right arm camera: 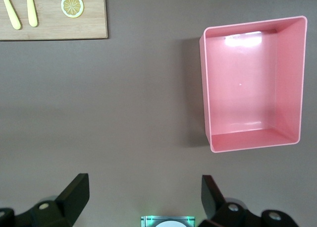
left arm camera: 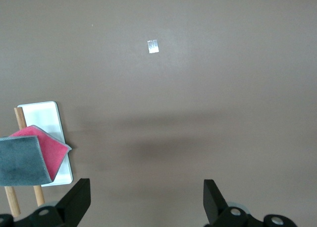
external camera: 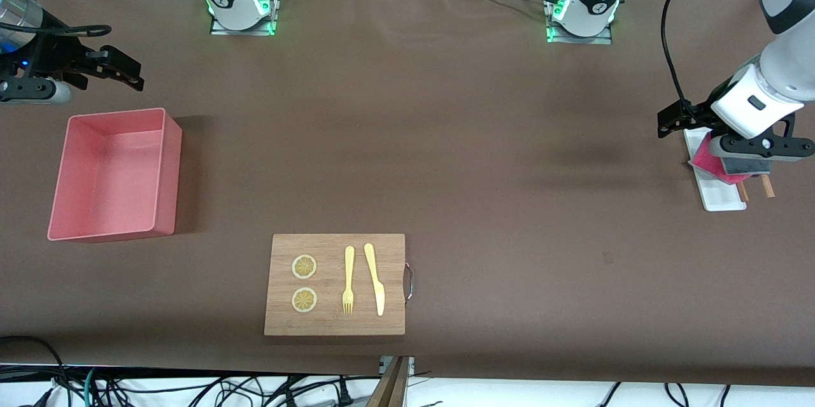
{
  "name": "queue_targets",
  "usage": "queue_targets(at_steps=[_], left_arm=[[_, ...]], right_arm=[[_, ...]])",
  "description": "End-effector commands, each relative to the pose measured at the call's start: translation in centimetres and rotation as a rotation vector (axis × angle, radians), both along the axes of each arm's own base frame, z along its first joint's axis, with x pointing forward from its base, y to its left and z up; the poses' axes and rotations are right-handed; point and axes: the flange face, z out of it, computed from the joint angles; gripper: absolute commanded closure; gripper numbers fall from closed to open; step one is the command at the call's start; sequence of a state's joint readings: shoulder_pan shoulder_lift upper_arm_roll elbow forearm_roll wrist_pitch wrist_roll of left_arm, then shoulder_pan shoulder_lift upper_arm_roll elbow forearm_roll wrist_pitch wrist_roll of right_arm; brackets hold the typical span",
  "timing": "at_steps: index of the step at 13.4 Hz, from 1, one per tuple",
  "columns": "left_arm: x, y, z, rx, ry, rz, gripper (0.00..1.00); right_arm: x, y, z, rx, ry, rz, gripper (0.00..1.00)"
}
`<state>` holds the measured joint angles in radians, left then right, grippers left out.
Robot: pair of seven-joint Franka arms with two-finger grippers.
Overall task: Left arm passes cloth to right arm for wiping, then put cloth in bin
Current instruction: 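Lower the left gripper onto the grey cloth on the white stand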
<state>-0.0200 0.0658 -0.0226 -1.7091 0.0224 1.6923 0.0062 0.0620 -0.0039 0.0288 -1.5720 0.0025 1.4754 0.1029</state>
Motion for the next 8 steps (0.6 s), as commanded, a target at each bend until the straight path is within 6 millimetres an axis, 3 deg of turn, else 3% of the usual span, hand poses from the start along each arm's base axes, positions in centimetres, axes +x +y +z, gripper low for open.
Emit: queue_targets(at_steps=[1,4,7,8], left_arm=[[0.8,0.7,-1.5,0.078,0.053,-0.013,0.0],[1.2,1.9,-3.5,0.174,0.101,-0.026,0.0],[2.2,5.3,-6.7,0.338,0.159,-0.036,0.0],[2.5,7.6,-8.1,0.352,0.181,-0.011,0.0]], right_arm=[[0.4,-0.1,0.5,-0.004,-0.009,0.001,0.0],[0.4,-0.1,0.4,-0.004,-0.007,0.001,0.0],[0.4,-0.1,0.5,-0.004,-0.009,0.001,0.0],[0.4,-0.1,0.4,-0.004,-0.007,0.001,0.0]])
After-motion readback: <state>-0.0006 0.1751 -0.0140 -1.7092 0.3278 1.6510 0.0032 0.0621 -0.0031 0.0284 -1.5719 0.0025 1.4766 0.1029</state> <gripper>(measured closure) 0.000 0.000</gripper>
